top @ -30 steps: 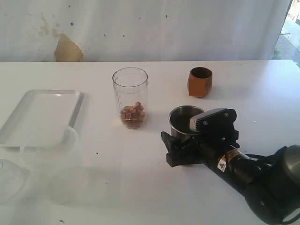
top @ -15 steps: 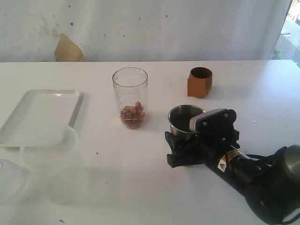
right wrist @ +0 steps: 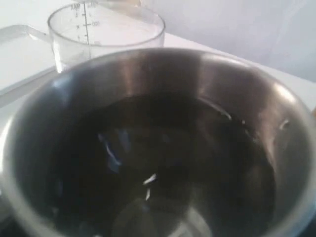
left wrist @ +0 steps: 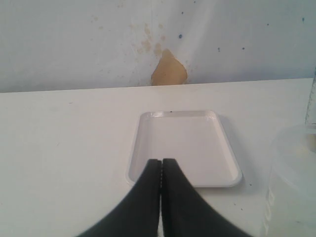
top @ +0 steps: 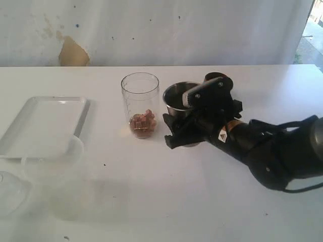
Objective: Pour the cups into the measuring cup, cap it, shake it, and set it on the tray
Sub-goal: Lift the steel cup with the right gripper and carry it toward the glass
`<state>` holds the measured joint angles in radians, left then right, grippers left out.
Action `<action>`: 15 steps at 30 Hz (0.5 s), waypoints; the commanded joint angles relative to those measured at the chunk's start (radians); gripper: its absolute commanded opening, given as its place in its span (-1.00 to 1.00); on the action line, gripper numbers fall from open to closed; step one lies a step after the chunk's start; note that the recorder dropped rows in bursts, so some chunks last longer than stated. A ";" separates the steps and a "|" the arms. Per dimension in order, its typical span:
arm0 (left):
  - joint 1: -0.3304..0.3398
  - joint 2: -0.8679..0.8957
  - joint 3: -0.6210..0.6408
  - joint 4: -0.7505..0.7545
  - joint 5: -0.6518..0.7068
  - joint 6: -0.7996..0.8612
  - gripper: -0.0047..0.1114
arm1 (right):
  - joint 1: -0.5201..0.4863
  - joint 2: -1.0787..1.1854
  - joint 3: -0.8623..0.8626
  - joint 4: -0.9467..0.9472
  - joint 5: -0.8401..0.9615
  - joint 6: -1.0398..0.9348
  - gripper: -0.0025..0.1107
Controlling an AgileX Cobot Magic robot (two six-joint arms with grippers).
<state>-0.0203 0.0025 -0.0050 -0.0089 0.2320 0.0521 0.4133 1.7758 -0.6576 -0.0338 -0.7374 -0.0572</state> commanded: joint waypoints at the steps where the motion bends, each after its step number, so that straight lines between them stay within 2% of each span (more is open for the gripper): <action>1: -0.002 -0.003 0.005 0.002 0.000 -0.002 -0.90 | -0.006 -0.029 -0.106 0.034 0.036 -0.076 -0.96; 11: -0.002 -0.003 0.005 0.002 0.000 -0.002 -0.90 | -0.006 0.021 -0.394 0.091 0.335 -0.235 -0.96; 15: -0.002 -0.003 0.005 0.002 0.000 -0.002 -0.90 | -0.010 0.050 -0.466 0.091 0.355 -0.239 -0.96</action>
<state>-0.0203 0.0025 -0.0050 -0.0089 0.2320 0.0521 0.4133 1.8227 -1.0716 0.0508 -0.3532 -0.2761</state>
